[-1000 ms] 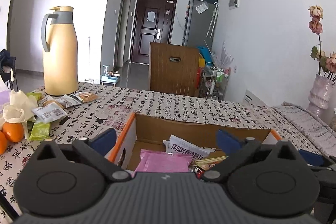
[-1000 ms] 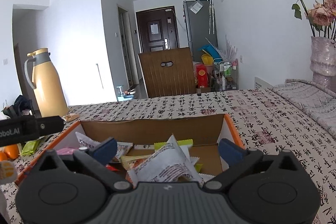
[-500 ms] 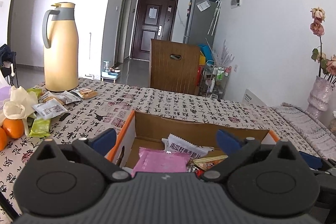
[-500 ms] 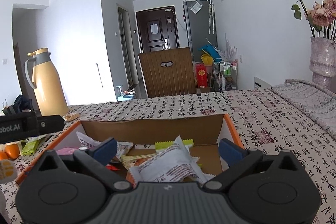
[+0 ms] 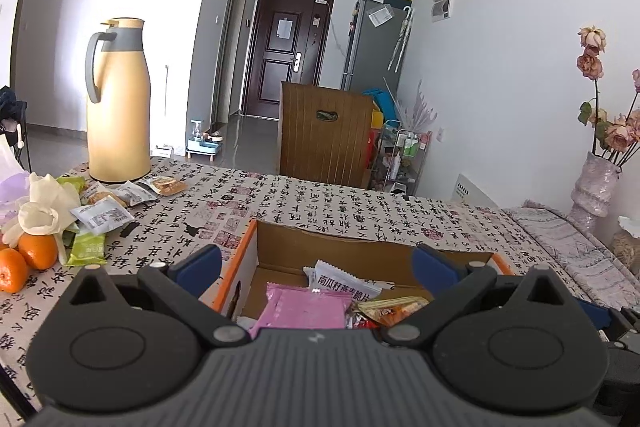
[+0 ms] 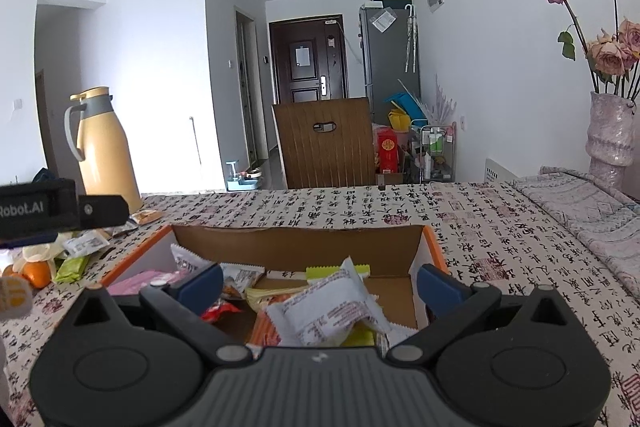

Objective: Organize snacks
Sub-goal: 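Withdraw both grippers from the box toward the loose white packets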

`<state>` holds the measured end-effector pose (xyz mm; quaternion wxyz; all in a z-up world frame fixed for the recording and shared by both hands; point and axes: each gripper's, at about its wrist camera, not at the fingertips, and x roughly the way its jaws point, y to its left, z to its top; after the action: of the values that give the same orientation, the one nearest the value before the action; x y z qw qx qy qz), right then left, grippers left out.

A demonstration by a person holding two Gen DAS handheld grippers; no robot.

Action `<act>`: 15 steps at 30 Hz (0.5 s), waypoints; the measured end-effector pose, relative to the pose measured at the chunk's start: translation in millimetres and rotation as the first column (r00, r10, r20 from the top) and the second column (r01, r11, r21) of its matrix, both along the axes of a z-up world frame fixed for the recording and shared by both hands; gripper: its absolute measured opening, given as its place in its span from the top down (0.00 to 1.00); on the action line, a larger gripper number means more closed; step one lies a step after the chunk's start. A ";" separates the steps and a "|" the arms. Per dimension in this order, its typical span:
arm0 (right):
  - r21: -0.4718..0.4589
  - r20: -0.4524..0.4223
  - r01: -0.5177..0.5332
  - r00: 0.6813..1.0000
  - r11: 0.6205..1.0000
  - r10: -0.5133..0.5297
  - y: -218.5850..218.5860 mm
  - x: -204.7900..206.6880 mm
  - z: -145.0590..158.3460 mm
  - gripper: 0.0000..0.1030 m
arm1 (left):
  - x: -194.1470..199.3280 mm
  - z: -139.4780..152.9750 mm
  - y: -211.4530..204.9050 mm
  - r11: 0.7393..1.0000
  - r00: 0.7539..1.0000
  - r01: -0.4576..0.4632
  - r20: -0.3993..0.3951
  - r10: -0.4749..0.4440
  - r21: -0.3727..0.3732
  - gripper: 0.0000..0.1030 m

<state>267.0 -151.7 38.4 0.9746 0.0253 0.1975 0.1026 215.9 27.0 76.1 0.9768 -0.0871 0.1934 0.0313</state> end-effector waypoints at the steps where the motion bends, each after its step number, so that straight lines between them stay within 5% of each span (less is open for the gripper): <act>1: -0.002 0.000 -0.002 1.000 1.000 0.002 -0.2 -3.5 0.6 0.00 | -2.6 0.8 0.6 1.000 1.000 0.001 -0.001 -0.001 0.001 0.00; 15: -0.029 -0.033 -0.041 0.999 0.999 0.040 1.9 -56.4 -4.4 0.00 | -50.7 -7.9 13.3 1.000 0.999 0.028 -0.039 -0.028 0.012 0.00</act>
<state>210.6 -149.8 34.0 0.9693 0.0087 0.2152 0.1191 165.2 40.3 68.3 0.9737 -0.0776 0.2132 0.0206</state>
